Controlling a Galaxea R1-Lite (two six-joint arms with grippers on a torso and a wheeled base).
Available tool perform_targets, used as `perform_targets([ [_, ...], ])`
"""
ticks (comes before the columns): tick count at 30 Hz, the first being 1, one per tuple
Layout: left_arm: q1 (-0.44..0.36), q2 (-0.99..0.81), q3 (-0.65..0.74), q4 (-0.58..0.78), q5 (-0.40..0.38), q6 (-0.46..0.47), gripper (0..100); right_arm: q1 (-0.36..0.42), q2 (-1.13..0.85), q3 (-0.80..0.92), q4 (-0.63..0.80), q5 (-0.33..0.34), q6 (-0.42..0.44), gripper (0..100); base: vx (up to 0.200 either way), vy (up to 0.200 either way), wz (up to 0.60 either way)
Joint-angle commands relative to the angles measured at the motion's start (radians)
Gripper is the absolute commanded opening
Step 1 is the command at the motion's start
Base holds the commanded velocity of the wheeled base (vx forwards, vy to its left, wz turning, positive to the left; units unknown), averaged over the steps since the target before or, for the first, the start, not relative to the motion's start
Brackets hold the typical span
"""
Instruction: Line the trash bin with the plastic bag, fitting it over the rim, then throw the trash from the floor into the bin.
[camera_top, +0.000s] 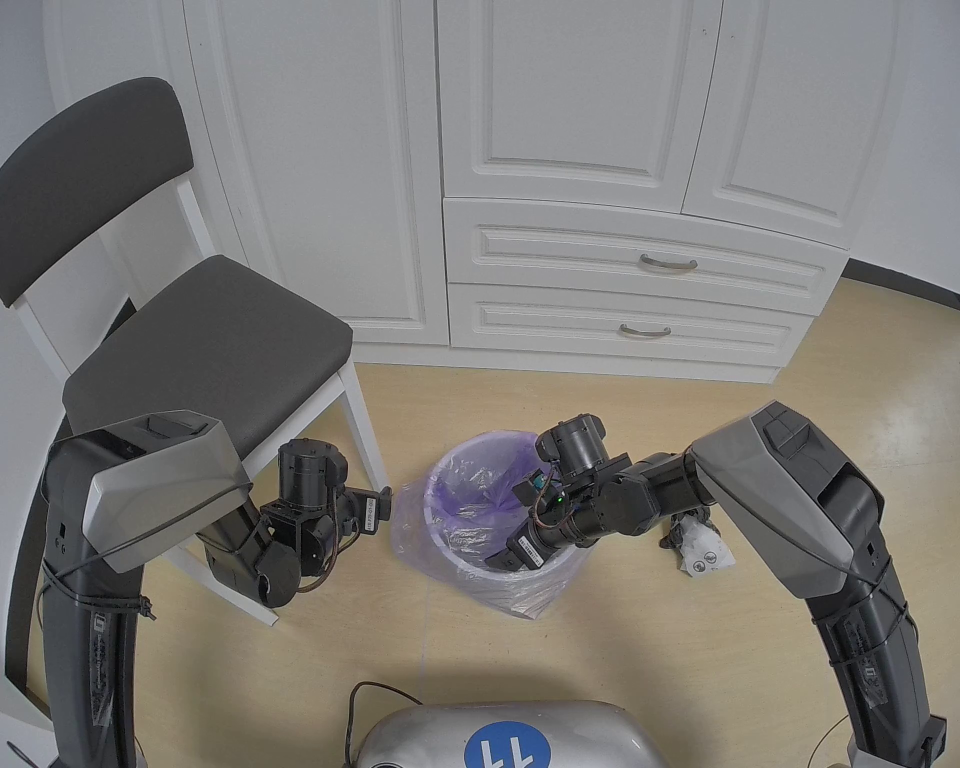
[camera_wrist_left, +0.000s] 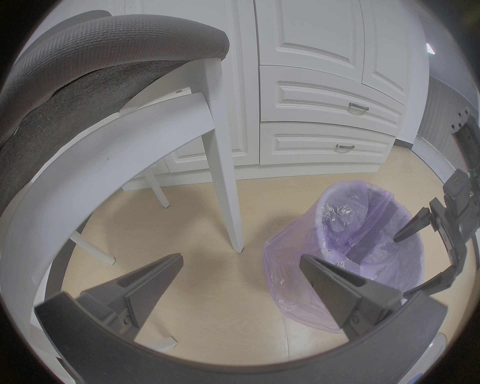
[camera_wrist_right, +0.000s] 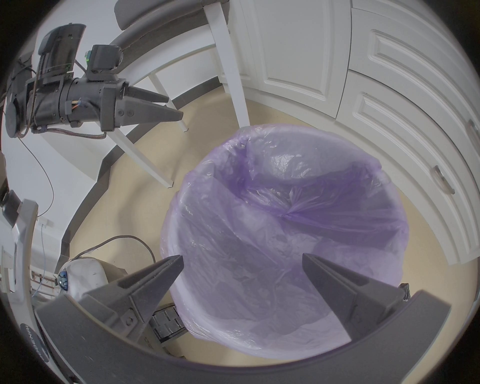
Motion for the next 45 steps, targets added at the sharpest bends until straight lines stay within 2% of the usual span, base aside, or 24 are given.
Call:
perform_targets([
  [1, 0.0, 0.003, 0.0, 0.0, 0.0, -0.001, 100, 0.0, -0.003, 0.005, -0.001, 0.001, 0.0, 0, 0.0, 0.0, 0.0],
  [20, 0.0, 0.004, -0.002, -0.026, 0.0, -0.001, 100, 0.029, -0.114, 0.132, -0.009, 0.001, -0.009, 0, 0.0, 0.0, 0.0],
  [29, 0.0, 0.004, -0.002, -0.028, 0.0, -0.001, 100, 0.061, -0.193, 0.339, -0.073, 0.001, -0.078, 0, 0.0, 0.0, 0.0],
  [34, 0.0, 0.003, 0.0, -0.028, 0.0, -0.001, 100, 0.081, -0.19, 0.415, -0.111, 0.001, -0.089, 0, 0.0, 0.0, 0.0],
  [45, 0.0, 0.004, -0.003, -0.028, 0.0, -0.001, 100, 0.115, -0.142, 0.43, -0.13, -0.004, -0.091, 0, 0.0, 0.0, 0.0],
])
